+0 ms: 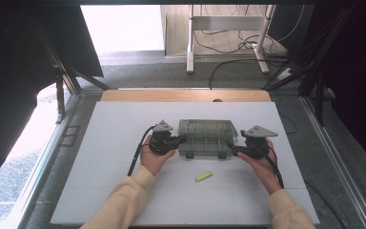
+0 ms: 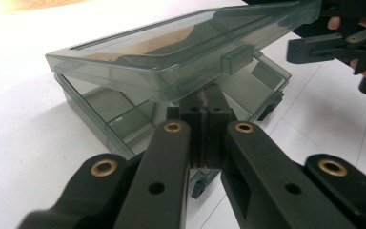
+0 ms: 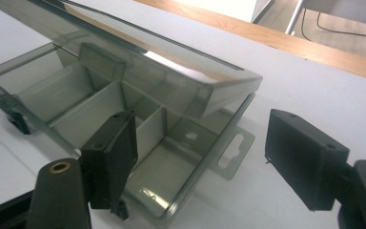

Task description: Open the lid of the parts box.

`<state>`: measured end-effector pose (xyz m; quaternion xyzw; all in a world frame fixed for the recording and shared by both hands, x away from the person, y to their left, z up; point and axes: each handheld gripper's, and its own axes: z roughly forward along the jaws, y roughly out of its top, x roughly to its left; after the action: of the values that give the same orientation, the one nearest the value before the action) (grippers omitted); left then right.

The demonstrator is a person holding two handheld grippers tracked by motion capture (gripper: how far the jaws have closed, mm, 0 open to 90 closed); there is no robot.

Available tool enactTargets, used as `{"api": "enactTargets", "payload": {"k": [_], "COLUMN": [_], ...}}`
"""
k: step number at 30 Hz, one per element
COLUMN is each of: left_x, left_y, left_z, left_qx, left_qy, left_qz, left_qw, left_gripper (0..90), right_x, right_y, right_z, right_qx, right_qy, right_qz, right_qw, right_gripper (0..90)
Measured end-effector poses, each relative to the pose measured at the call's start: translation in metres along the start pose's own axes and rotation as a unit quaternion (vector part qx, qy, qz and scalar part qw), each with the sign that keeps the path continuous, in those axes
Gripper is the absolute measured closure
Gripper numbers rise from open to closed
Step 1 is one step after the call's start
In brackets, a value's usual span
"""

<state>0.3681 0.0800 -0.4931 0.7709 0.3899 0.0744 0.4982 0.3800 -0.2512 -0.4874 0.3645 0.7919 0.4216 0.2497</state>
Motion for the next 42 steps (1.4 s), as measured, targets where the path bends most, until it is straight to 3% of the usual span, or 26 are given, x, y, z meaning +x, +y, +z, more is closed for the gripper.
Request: {"api": "enactTargets", "payload": {"k": [14,42], "left_x": [0.0,0.001], "left_y": [0.0,0.001], "left_z": [-0.001,-0.003], "left_qx": [-0.001,-0.006], "left_qy": [0.001,0.002], "left_qz": [-0.001,0.001], "left_qw": [1.0,1.0], "left_gripper": [89.7,89.6], "right_x": [-0.001,0.005], "right_y": [0.008,0.017], "right_z": [0.01,0.014], "right_qx": [-0.016,-0.049], "right_qy": [-0.013,-0.009], "right_qz": [-0.02,-0.044], "right_qw": [0.9996,0.9978], "right_gripper": [29.0,28.5]}}
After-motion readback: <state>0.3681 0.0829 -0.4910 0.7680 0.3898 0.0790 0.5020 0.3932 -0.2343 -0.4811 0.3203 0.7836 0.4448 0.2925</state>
